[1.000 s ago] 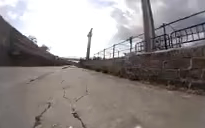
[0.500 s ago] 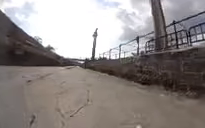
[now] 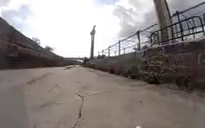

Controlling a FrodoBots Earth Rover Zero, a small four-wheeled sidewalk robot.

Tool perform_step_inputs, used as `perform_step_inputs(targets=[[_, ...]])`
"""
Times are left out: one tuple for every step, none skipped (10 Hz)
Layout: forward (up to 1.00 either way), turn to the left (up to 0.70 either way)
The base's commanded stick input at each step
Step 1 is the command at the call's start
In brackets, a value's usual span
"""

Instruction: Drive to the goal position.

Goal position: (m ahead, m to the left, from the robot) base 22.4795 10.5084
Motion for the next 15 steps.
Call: perform_step_inputs(targets=[[1.00,0.01],[1.00,0.15],[1.00,0.27],[1.00,0.27],[1.00,0.21],[1.00,0.07],[1.00,0.00],[1.00,0.00],[1.00,0.00],[1.00,0.00],[1.00,0.15],[1.00,0.27],[1.00,0.27],[1.00,0.27],[1.00,0.27]])
